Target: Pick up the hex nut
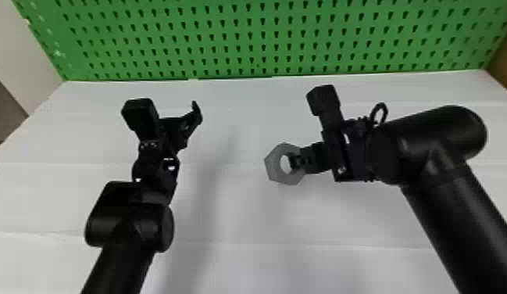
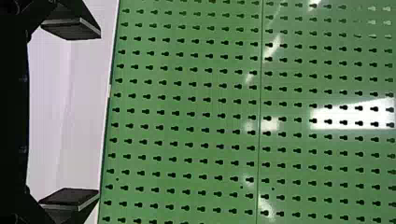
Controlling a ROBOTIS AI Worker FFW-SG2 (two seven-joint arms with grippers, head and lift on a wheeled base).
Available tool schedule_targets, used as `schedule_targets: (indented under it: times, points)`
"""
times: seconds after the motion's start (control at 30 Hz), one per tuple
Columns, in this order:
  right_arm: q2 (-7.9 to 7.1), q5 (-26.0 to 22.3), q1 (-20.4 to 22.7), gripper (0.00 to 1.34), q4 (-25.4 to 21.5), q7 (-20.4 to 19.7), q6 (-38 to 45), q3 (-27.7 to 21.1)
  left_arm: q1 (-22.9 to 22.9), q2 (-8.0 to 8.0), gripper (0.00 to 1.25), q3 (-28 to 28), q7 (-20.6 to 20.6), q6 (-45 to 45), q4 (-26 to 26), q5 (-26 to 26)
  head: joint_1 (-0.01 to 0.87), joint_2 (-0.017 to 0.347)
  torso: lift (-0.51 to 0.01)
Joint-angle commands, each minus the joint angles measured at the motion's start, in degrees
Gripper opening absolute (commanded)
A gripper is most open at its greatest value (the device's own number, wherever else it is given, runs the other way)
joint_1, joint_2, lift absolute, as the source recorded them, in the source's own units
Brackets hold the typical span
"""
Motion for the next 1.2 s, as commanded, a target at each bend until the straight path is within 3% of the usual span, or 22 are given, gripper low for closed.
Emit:
schedule_targets:
  times: [0.0, 0.63, 1.17]
  points:
    - [0.25, 1.28, 3.02, 0.42, -2.61, -0.04, -5.20, -3.53, 0.08, 0.00, 1.16, 0.00, 0.00, -0.01, 0.00, 0.06, 0.785, 0.156, -0.078]
    - [1.48, 7.08, 13.48, 0.42, -9.20, -0.04, -28.23, -12.05, 0.26, -0.09, 1.16, -0.09, 0.00, -0.01, 0.00, 0.15, 0.785, 0.156, -0.078]
    - [2.01, 12.53, 22.27, 0.42, -9.20, -0.04, -52.22, -17.32, 0.52, -0.09, 1.16, -0.26, 0.00, -0.01, 0.00, 0.32, 0.785, 0.156, -0.078]
